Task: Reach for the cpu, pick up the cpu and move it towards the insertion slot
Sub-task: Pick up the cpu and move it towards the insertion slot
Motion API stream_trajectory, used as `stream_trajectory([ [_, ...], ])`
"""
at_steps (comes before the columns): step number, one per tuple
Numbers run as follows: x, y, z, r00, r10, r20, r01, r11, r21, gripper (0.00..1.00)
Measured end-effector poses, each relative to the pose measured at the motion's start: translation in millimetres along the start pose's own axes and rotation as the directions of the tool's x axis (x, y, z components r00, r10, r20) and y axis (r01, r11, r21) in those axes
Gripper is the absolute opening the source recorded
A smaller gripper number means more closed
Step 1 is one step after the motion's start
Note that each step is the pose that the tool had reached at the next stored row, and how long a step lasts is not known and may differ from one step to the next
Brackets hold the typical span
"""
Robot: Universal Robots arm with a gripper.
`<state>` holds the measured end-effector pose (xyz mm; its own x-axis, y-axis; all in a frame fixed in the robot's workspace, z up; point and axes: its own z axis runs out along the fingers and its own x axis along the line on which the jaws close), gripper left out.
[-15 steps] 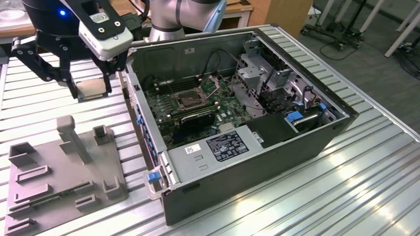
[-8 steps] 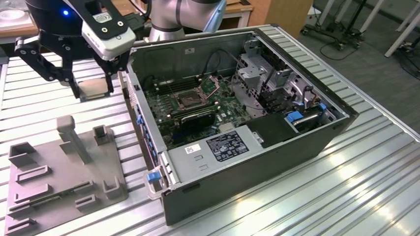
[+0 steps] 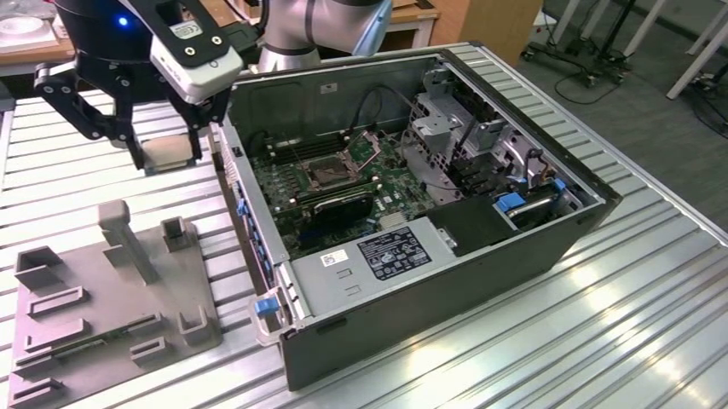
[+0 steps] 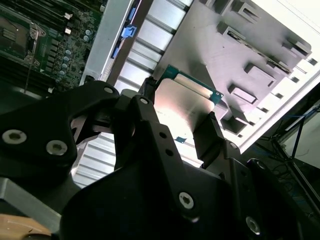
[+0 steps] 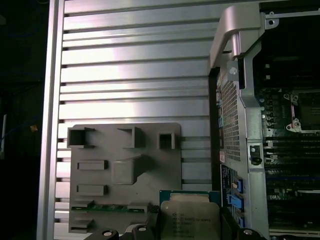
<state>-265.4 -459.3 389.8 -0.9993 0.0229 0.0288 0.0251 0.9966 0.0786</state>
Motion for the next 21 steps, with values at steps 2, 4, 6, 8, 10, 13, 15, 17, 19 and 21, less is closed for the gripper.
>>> stream_trajectory([
  [2, -0.7, 0.0, 0.1, 1.0000, 0.000, 0.0000, 0.000, 1.0000, -0.0001, 0.54],
  [4, -1.2, 0.0, 0.1, 1.0000, 0.000, -0.0001, 0.000, 1.0000, 0.0001, 0.54],
  [6, -1.5, 0.0, 0.2, 1.0000, 0.000, 0.0001, 0.000, 1.0000, 0.0000, 0.54],
  [8, -1.6, 0.0, 0.2, 1.0000, 0.000, 0.0000, 0.000, 1.0000, -0.0001, 0.54],
  [10, -1.9, 0.0, 0.3, 1.0000, 0.000, 0.0000, 0.000, 1.0000, 0.0000, 0.54],
  [13, -3.3, 0.1, 0.2, 1.0000, 0.000, -0.0001, 0.000, 1.0000, 0.0001, 0.54],
  [15, -4.5, 0.1, 0.2, 1.0000, 0.000, 0.0000, 0.000, 1.0000, 0.0000, 0.54],
  [17, -5.3, 0.1, 0.2, 1.0000, 0.000, 0.0000, 0.000, 1.0000, 0.0000, 0.54],
  [19, -6.2, 0.1, 0.1, 1.0000, 0.000, 0.0000, 0.000, 1.0000, 0.0000, 0.54],
  [21, -7.1, 0.1, 0.1, 1.0000, 0.000, 0.0000, 0.000, 1.0000, 0.0000, 0.54],
])
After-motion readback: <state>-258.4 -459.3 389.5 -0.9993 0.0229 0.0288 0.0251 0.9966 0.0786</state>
